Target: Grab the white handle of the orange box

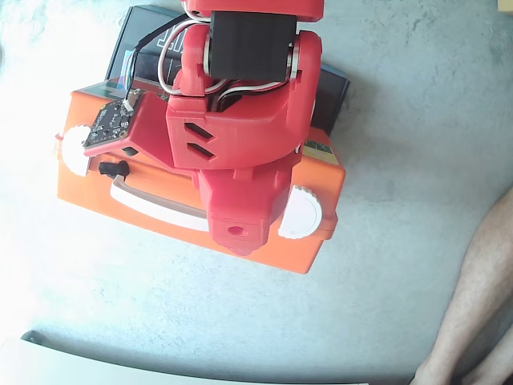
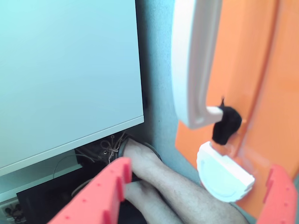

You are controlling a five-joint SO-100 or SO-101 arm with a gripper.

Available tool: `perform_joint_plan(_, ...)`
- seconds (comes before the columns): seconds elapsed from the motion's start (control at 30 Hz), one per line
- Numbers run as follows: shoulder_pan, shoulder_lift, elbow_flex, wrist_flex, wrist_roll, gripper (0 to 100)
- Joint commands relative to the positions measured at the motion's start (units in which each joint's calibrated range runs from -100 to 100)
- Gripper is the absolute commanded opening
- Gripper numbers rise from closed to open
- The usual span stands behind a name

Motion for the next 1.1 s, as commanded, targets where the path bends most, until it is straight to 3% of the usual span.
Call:
perform_joint_plan(0.0,-2.4,1.8,0.9,0.7,1.2,35)
perform_joint_plan(0.47,-0.2,12.9,-14.0,11.5,4.1,36)
perform_joint_plan(1.07,-3.8,15.5,-19.0,14.6,4.1,35)
